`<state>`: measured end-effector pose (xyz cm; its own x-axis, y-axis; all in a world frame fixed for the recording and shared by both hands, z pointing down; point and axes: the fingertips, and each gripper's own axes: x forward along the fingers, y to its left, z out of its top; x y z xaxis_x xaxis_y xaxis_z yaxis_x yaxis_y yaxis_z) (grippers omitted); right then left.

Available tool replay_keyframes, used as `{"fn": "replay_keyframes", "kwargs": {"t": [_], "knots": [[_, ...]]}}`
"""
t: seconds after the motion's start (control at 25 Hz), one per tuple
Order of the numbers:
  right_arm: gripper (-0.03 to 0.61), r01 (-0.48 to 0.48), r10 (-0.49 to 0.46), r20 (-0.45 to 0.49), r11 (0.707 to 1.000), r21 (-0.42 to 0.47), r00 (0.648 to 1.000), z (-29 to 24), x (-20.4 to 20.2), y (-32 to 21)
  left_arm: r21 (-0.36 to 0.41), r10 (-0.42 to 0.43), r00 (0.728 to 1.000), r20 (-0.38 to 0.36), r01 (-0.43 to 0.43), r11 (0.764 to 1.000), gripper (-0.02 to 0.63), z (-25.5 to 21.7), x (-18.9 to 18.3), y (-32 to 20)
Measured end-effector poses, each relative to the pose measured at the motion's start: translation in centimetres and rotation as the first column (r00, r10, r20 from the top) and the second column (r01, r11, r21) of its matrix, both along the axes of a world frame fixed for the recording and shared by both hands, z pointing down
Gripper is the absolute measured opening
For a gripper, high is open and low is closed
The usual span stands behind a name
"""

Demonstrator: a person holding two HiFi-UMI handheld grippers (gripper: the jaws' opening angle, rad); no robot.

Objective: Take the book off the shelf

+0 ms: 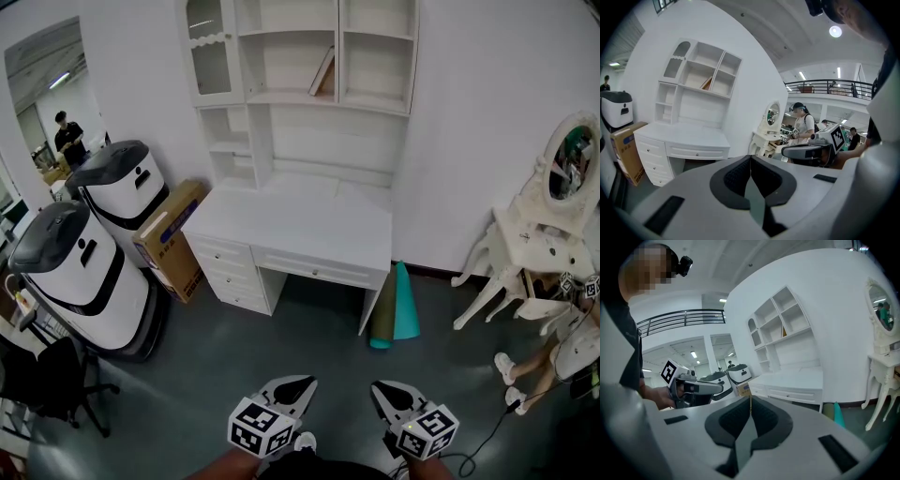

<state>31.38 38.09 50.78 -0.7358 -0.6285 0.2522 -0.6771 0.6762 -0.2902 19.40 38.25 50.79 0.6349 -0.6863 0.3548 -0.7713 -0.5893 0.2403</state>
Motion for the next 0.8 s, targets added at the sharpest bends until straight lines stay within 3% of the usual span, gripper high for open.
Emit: {"fn": "replay_keyframes", "kwargs": {"t": [0.32, 0.8], "knots": [[0.031, 0.014, -0.014, -0.003, 0.999, 0.031, 1.000, -0.9, -4.6, -2.7, 0.023, 0.039, 0.999, -0.006, -0.039, 0.999, 0.011, -0.3, -3.4, -3.1], [0.031, 0.087, -0.087, -0.010, 0.995, 0.043, 0.996, -1.1, -9.5, -5.3, 0.000, -0.026, 0.999, -0.018, 0.026, 1.000, 0.011, 0.6, -7.9, -4.4]]}}
